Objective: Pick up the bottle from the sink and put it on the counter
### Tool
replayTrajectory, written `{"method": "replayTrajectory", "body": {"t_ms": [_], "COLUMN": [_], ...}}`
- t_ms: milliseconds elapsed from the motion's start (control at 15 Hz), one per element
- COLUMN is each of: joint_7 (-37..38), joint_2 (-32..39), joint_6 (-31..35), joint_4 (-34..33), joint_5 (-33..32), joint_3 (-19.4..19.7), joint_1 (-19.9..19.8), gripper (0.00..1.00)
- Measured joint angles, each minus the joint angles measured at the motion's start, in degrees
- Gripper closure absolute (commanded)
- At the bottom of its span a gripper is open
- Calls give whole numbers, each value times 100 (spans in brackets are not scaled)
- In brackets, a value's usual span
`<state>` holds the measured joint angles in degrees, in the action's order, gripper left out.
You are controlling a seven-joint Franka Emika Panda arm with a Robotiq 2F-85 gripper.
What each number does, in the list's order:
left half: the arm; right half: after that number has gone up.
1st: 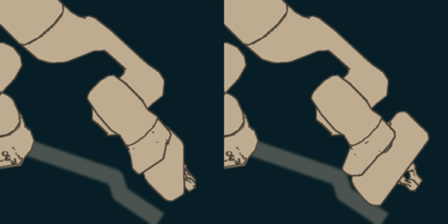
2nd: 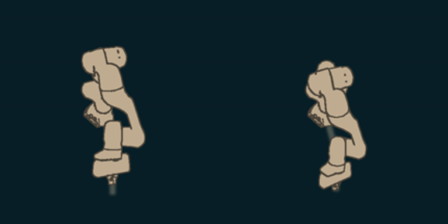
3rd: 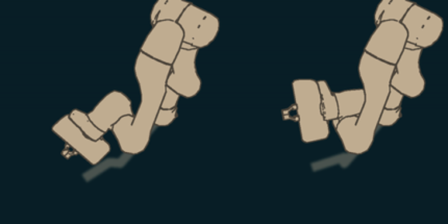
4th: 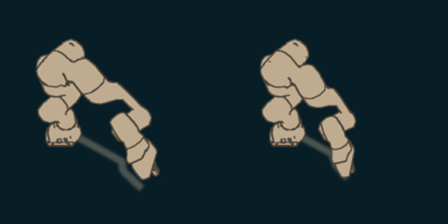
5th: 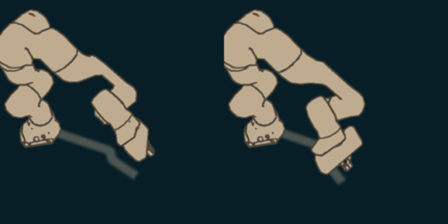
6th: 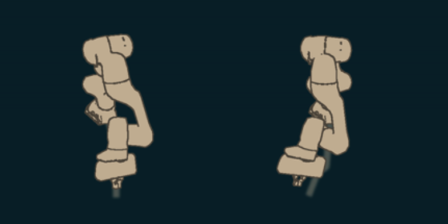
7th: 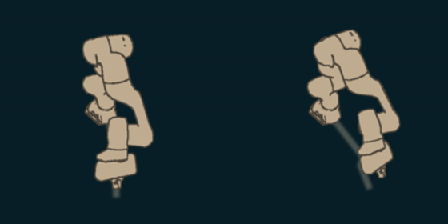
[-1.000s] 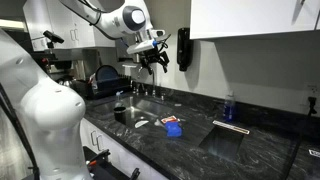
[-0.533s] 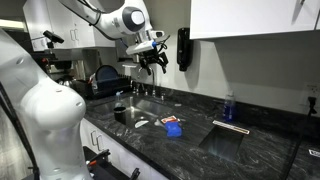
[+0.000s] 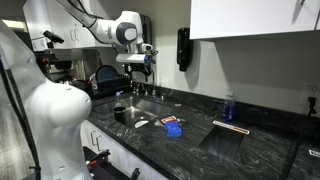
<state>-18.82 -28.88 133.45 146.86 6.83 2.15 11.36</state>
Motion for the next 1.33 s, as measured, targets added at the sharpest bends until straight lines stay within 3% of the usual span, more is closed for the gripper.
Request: {"method": "replayTrajectory", "body": {"t_ms": [267, 667, 867, 1067, 1333], "joint_7": [-760, -1295, -1315, -1320, -1325], "joint_2": [8, 408, 977, 1519, 1615], "joint_6": [430, 1290, 2008, 2136, 2142], "joint_4": [211, 429, 421, 284, 192], "joint_5": [1151, 1466, 1418, 1415, 1420], "joint_3": [71, -286, -634, -739, -746], "joint_1": [807, 1706, 1907, 2015, 2008], "gripper": [0, 0, 0, 0, 0]}}
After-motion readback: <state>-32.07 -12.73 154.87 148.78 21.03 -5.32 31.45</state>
